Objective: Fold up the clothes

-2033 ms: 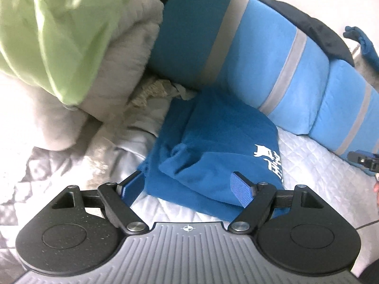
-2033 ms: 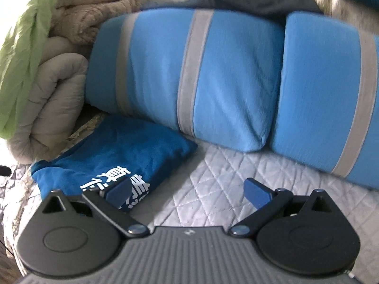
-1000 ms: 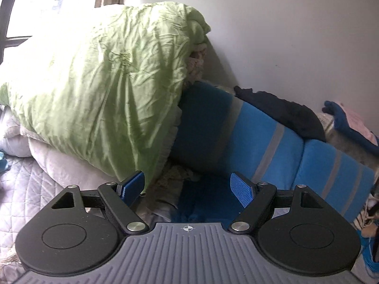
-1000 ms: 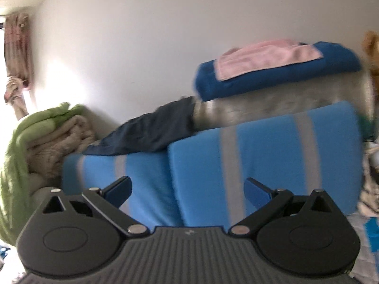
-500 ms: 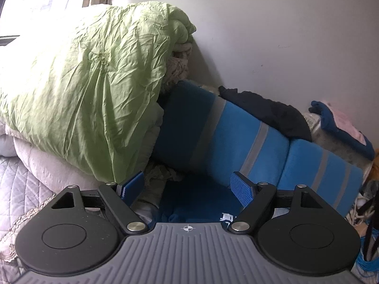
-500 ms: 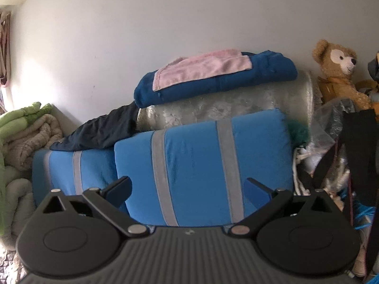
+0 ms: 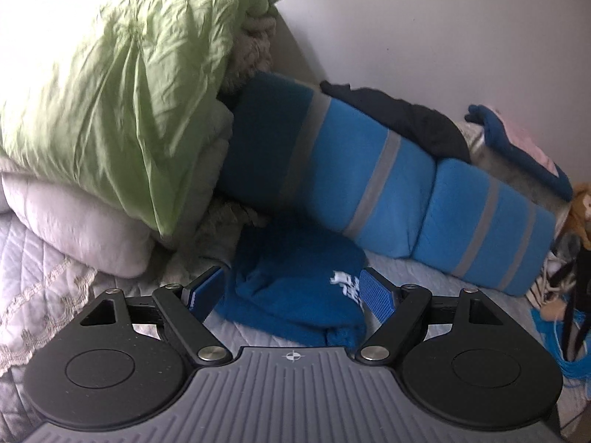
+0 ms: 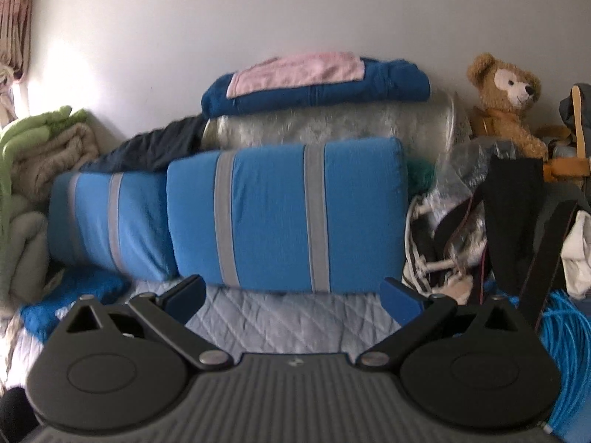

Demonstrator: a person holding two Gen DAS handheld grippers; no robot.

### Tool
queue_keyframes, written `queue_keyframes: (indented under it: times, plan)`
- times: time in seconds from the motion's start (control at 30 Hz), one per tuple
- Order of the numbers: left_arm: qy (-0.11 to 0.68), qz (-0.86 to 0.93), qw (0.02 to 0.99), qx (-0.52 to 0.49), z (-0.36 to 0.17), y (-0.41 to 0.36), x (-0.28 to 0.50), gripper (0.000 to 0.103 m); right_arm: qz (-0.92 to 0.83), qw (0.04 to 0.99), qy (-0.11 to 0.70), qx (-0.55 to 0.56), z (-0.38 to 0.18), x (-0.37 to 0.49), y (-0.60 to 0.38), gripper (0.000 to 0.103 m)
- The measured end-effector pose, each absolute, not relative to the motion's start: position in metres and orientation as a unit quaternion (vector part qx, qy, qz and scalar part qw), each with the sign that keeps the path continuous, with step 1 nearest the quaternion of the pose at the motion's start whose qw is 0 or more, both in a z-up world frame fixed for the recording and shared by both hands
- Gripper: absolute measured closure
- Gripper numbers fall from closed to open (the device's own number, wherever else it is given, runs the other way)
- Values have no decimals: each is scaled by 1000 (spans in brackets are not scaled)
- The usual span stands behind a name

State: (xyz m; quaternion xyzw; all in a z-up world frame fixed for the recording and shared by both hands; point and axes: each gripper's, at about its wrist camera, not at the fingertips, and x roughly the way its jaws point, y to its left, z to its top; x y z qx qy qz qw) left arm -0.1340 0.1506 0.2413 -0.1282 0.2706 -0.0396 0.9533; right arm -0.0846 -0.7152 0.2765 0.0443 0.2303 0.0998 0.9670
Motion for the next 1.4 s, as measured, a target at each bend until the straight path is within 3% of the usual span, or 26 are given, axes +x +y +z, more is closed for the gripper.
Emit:
queue_keyframes:
  times: [0.43,0.93,1.4]
  plan:
    - [308,-90,942,-104,227,136,-155,23,118,946,301,6,228,-153,-754,0]
    - [385,-88,914,-91,141,110,-124,23,17,928,369,-48,105,-143,-757,0]
    - [436,-93,893,-58,70,73,-93,23,25,909,413,-57,17,-123,-726,0]
